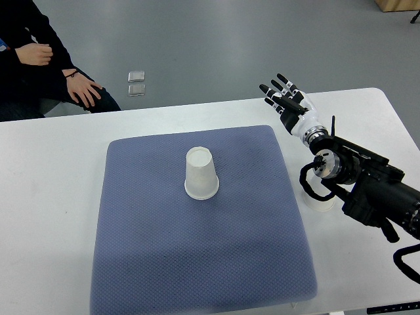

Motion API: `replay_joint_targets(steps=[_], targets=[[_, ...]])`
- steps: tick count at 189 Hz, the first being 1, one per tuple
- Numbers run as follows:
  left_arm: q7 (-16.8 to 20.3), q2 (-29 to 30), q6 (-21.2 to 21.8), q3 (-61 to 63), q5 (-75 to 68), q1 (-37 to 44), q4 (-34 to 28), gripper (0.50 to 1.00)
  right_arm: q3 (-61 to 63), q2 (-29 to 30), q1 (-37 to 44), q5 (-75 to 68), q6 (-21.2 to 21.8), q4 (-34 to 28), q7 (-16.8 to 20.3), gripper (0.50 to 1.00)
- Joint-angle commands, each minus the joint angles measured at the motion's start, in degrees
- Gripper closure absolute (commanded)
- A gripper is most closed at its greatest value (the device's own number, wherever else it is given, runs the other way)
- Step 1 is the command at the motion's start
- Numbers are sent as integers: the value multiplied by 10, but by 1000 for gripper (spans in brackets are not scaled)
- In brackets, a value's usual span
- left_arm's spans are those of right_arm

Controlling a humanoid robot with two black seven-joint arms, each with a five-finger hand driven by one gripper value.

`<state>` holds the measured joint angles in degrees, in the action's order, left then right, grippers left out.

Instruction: Stack paper cups

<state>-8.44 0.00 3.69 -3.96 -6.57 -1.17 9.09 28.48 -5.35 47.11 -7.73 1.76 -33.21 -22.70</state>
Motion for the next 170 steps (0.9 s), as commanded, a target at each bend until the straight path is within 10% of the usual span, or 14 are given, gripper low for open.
replay_joint_targets(steps=[1,170], targets=[[0,0,0,0,0,-1,1,500,0,0,0,0,0,0,0,587],[2,0,0,0,0,3,0,500,-1,1,-2,0,-2,0,0,587]])
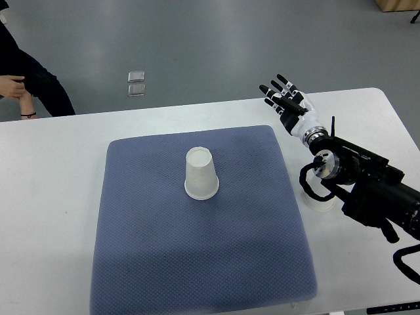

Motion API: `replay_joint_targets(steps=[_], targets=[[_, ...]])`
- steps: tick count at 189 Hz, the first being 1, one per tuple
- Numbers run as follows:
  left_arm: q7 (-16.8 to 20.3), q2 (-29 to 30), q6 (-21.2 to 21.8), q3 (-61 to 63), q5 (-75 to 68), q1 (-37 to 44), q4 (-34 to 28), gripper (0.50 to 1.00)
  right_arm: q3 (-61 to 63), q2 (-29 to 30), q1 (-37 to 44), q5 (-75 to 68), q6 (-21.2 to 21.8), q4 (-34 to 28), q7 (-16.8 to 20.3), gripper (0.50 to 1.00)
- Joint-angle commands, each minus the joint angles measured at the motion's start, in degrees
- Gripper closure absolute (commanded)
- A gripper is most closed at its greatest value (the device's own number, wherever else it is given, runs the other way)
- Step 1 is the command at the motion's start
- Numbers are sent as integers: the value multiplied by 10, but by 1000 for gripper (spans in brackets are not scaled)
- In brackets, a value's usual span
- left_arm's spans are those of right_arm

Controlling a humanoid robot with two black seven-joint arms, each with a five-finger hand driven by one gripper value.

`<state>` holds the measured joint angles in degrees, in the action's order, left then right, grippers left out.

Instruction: Stack paper cups

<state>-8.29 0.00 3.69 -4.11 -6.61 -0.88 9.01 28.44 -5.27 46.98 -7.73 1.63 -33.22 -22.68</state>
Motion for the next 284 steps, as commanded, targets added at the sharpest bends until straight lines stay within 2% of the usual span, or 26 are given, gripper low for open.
replay_joint_targets(steps=[1,158,201,252,284], targets=[[0,0,0,2,0,0,0,500,-1,0,0,0,0,0,0,587],[-1,0,0,1,0,0,0,500,-4,-18,21,13,0,-11,0,587],[0,0,0,2,0,0,0,500,-37,-94,76,166,-3,-81,7,589],[-1,0,0,2,0,0,0,500,-221,-260,173,233,9,-230,11,589],[0,0,0,1,0,0,0,500,-296,-349,230,309,45,-297,11,589]])
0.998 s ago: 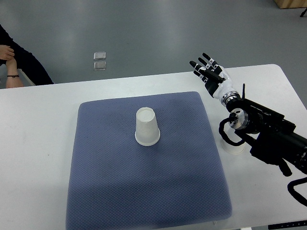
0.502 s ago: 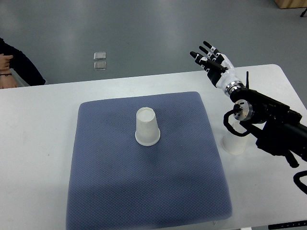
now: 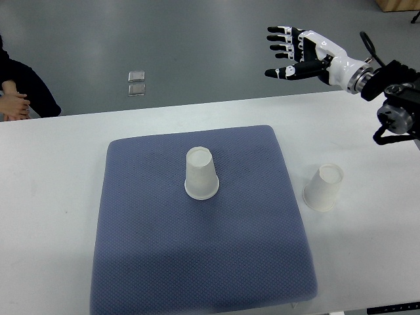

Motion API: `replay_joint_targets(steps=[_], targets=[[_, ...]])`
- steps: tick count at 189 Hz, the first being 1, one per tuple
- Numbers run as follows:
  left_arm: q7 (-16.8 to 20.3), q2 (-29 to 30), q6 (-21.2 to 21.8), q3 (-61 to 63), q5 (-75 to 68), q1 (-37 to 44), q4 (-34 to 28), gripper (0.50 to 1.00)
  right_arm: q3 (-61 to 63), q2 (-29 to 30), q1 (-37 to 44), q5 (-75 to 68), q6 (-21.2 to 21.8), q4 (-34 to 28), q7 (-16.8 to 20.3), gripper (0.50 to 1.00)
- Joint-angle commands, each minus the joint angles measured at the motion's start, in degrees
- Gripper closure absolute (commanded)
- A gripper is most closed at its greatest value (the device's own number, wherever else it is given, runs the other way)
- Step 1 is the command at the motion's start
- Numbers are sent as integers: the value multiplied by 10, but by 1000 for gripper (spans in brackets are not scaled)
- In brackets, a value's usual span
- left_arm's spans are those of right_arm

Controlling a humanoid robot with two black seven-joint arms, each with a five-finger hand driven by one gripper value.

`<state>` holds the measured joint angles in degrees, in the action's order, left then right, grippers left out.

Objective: Stack paper cups
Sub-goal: 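Move the right hand over the white cup beside the pad, then lower the right hand and close fingers around the white cup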

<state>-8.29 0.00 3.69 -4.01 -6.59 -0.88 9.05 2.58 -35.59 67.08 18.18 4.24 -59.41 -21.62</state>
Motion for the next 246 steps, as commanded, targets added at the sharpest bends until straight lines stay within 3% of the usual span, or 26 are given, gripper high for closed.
replay_joint_targets(steps=[1,44,83,139,246], targets=[[0,0,0,0,0,0,0,500,-37,-46,29,50,19,-35,0,589],[0,0,0,0,0,0,0,500,-58,-138,61,307,107,-133,0,589],[0,0,0,0,0,0,0,500,-58,-167,64,492,173,-164,-3,589],[-1,0,0,0,0,0,0,500,-59,-146,35,670,145,-163,-2,591],[0,0,0,0,0,0,0,500,-100,-122,-1,709,89,-146,0,593]])
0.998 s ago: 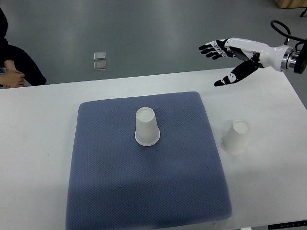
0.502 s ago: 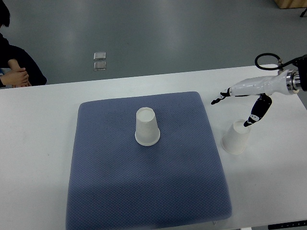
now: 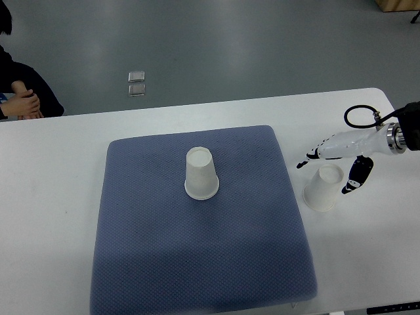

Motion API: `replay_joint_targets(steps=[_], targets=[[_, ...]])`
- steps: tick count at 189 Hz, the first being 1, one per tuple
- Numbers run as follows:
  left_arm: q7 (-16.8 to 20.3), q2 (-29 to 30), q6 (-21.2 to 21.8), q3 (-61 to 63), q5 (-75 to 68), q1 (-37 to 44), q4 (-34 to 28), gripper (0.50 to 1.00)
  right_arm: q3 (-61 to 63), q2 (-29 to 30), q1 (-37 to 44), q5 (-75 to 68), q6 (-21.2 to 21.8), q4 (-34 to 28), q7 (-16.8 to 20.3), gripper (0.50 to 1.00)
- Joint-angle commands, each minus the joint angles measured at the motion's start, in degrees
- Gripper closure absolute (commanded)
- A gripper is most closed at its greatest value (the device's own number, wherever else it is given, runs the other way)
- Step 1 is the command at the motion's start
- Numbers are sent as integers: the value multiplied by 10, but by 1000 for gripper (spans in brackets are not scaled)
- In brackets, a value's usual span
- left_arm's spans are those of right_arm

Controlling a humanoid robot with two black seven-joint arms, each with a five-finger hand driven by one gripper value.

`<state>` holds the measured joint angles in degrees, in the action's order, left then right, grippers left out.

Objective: Stack paper cups
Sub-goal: 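Lower the right hand and close fingers around the white cup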

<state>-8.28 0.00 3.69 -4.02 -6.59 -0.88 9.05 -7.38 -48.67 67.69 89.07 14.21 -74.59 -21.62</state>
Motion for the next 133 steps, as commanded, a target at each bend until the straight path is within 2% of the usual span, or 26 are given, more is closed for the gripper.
replay_joint_targets(steps=[1,88,133], targets=[[0,0,0,0,0,0,0,500,0,9,-9,1,-13,7,0,593],[-1,0,0,0,0,0,0,500,0,32,-42,9,-78,57,0,599],[0,0,0,1,0,0,0,500,0,35,-55,8,-88,58,0,599]])
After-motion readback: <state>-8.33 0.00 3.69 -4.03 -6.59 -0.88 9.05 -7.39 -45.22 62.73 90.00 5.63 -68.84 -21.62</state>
